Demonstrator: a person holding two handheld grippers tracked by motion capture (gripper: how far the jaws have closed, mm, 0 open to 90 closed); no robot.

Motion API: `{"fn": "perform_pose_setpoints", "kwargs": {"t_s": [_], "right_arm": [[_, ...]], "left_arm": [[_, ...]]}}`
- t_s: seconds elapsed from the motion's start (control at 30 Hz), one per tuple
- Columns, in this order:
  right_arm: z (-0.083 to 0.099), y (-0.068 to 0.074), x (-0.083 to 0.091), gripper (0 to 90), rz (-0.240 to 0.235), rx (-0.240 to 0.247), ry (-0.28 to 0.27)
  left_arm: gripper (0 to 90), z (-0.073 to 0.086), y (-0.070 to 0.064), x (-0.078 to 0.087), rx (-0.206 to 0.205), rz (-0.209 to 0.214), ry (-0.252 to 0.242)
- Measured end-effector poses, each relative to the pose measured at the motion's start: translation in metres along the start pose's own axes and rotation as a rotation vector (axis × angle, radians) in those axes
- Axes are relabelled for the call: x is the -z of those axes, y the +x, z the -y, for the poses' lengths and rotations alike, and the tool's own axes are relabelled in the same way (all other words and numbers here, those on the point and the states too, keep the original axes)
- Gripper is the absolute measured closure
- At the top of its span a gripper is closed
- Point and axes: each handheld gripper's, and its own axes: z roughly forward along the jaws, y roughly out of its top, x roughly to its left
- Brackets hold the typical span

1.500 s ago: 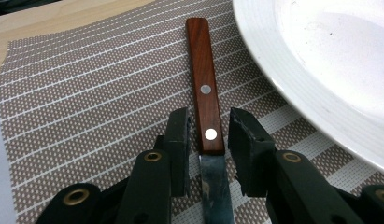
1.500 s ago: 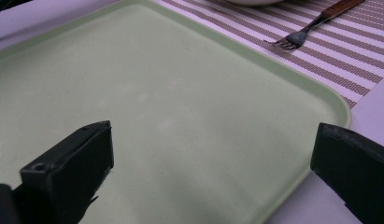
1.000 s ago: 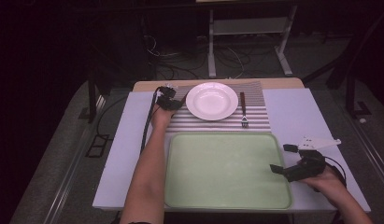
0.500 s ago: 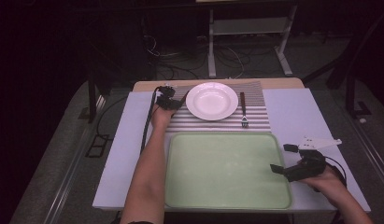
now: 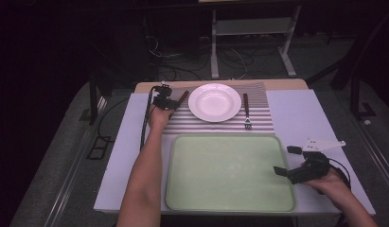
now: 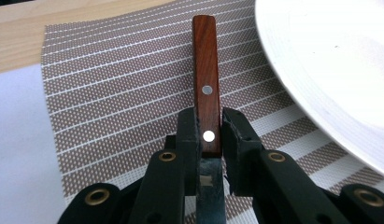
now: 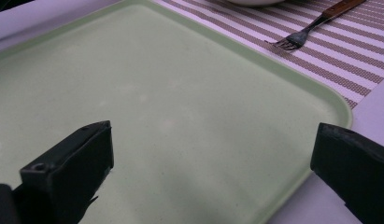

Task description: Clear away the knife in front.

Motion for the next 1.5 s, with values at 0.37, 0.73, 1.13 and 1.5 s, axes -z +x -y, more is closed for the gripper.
{"fn": "perform_pose_setpoints", "kwargs": {"t_s": [0.37, 0.73, 1.13, 1.5], "right_arm": [[0.000, 0.001, 0.001, 0.0, 0.002, 0.001, -0.004], [-0.001, 0.002, 0.001, 0.0, 0.001, 0.006, -0.006], [-0.002, 0.004, 0.001, 0.0, -0.001, 0.007, -0.009], [-0.002, 0.003, 0.000, 0.0, 0.001, 0.006, -0.004]], "left_arm": [[77.2, 0.001, -0.001, 0.024, 0.012, 0.018, -0.026], [77.2, 0.009, -0.010, 0.051, -0.016, 0.046, -0.033], [77.2, 0.028, -0.024, 0.070, -0.029, 0.078, -0.032], [77.2, 0.046, -0.041, 0.089, -0.060, 0.116, -0.048]]}}
